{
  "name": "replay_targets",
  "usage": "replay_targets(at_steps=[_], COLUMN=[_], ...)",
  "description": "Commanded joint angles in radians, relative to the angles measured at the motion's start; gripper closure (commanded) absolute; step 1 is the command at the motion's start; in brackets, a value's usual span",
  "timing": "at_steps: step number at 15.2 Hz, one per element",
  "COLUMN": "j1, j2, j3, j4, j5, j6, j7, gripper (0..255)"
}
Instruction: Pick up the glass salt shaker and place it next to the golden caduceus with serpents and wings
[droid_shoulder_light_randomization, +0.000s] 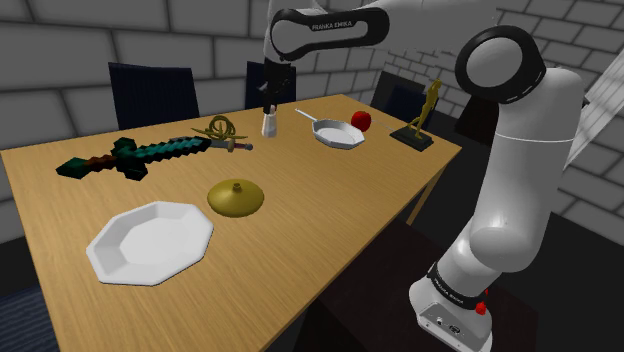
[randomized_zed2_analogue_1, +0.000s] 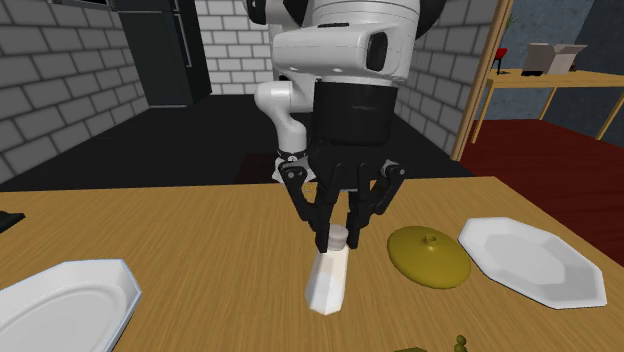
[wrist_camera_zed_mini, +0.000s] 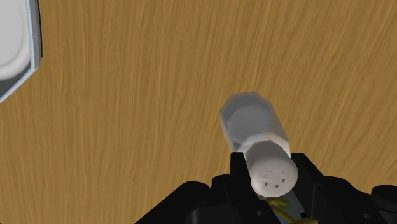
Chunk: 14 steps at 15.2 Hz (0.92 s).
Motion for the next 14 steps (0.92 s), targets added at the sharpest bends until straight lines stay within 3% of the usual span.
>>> replay_targets(at_steps=[1,14], j1=[0.0,0.0], j2=[0.003,0.045], j3=[-0.001,-0.008], j4=[-0.021,-0.136], j5=[-0.002,-0.022], j6=[0.025,0.18], j7=[0.004,0.029], gripper=[255,255])
